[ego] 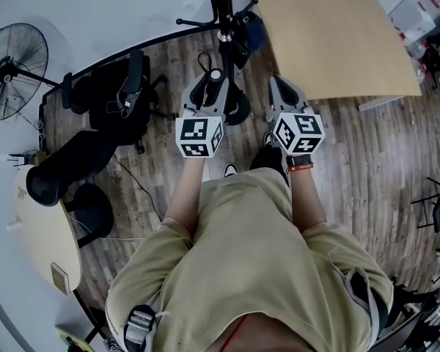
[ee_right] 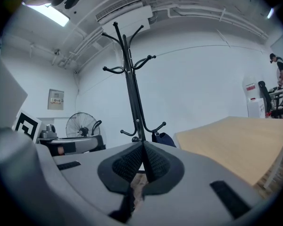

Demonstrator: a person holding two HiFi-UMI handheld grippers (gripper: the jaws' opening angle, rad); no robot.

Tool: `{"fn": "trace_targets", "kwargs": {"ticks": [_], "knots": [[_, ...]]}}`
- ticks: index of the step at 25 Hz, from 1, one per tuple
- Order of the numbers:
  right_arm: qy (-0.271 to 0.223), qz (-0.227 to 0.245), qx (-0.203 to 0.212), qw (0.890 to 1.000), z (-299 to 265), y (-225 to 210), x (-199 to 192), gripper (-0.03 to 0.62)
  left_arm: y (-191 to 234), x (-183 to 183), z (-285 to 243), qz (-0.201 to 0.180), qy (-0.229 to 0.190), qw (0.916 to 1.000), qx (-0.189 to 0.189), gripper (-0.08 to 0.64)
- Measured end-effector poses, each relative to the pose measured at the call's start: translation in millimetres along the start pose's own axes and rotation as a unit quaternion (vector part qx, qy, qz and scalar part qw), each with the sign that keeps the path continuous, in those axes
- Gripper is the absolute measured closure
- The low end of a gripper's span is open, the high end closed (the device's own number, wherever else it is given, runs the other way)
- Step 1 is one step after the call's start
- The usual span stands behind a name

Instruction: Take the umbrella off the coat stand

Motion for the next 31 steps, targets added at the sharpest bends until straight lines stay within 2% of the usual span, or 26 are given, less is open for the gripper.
{"fn": "trace_targets", "kwargs": {"ticks": [4, 8, 23, 31], "knots": [[-0.008, 0.015, -0.024, 1.0, 0.8, -1.2, -0.9, 0.577, 6.1, -4.1, 7.3, 0.003, -0.01, 0.9995, 0.029, 0.37], [0.002, 0.033, -0.02, 0.999, 1.1, 0.8, -1.9, 0.577, 5.9, -6.5, 11.0, 0.009, -0.01, 0.9993, 0.036, 0.37], [0.0, 0.032, -0.019, 0.999, 1.3, 1.9, 0.4, 0.577, -2.4, -4.7, 7.5, 0.0, -0.002, 0.9998, 0.022, 0.37], [0.0, 0.015, -0.027, 1.0, -6.5, -10.0, 0.7, 0.577, -22.2, -8.2, -12.6, -0.046, 0.023, 0.9985, -0.015, 0.37]]}}
Point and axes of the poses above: the fingertips, and each gripper's own axes: z backward along the fingers, y to its left, x out of its top, the point moved 5 cm from there along z, backward along the fingers, and after that the axes turned 8 degrees about -z, right-handed, at the moved point
